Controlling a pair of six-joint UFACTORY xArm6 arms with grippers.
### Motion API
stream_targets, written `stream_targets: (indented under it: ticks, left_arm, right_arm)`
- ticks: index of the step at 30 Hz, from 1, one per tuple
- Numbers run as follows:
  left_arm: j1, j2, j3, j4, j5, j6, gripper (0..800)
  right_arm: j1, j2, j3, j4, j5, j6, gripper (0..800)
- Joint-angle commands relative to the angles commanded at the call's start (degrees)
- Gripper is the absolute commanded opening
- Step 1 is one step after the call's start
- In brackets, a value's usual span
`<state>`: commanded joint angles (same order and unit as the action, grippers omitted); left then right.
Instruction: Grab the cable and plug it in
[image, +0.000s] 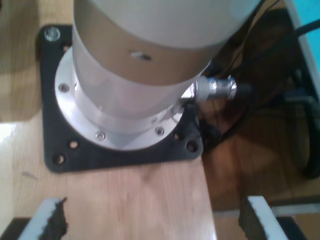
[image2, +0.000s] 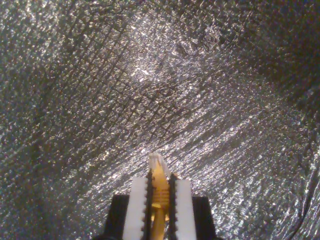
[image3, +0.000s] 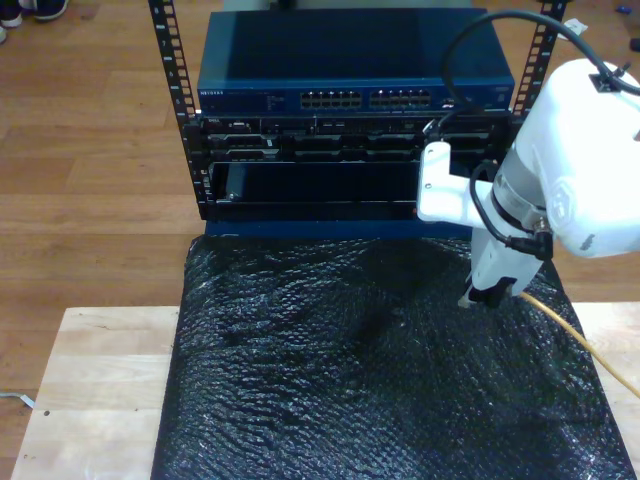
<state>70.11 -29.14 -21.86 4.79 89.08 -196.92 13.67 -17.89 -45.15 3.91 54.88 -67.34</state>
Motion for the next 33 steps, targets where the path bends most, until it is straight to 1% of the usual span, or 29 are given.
stream_targets:
  ticks: [3, 5, 7, 11, 15, 19, 23, 29, 33]
  left_arm:
    - [0.7, 0.0, 2.2, 0.6, -0.4, 0.2, 800]
    - [0.9, -0.1, 3.3, 1.4, -1.6, 0.2, 800]
    - [1.5, -0.3, 3.4, 1.7, -3.2, 0.2, 800]
    - [4.2, -0.4, 4.0, 1.8, -4.8, 1.1, 800]
    - [5.2, -0.4, 4.3, 1.8, -7.1, 2.5, 800]
    - [6.5, -2.0, 6.1, 1.8, -9.3, 4.5, 800]
    - [8.2, -4.3, 8.7, 1.8, -14.0, 5.9, 800]
    - [10.5, -4.5, 9.7, 1.5, -16.8, 8.0, 800]
    - [10.9, -4.5, 11.2, 1.3, -19.2, 12.8, 800]
  right_arm:
    - [0.0, 0.0, -0.1, -0.1, 0.0, 0.0, 0]
    - [0.1, 0.1, -0.2, -0.2, -0.1, 0.0, 0]
    - [0.1, 0.2, -0.4, -0.1, -0.3, 0.0, 0]
    - [0.1, 0.5, -0.4, 0.0, -2.7, -0.1, 0]
    - [0.4, 0.6, -0.3, 0.0, -4.1, -0.1, 0]
    - [0.4, 1.2, -0.3, 0.0, -4.2, -0.1, 1]
    - [0.5, 1.4, -0.2, 0.0, -4.2, -0.1, 1]
    - [0.5, 1.7, -0.1, -0.2, -4.2, -0.2, 1]
    - [0.4, 2.2, -0.1, -0.3, -4.3, -0.3, 1]
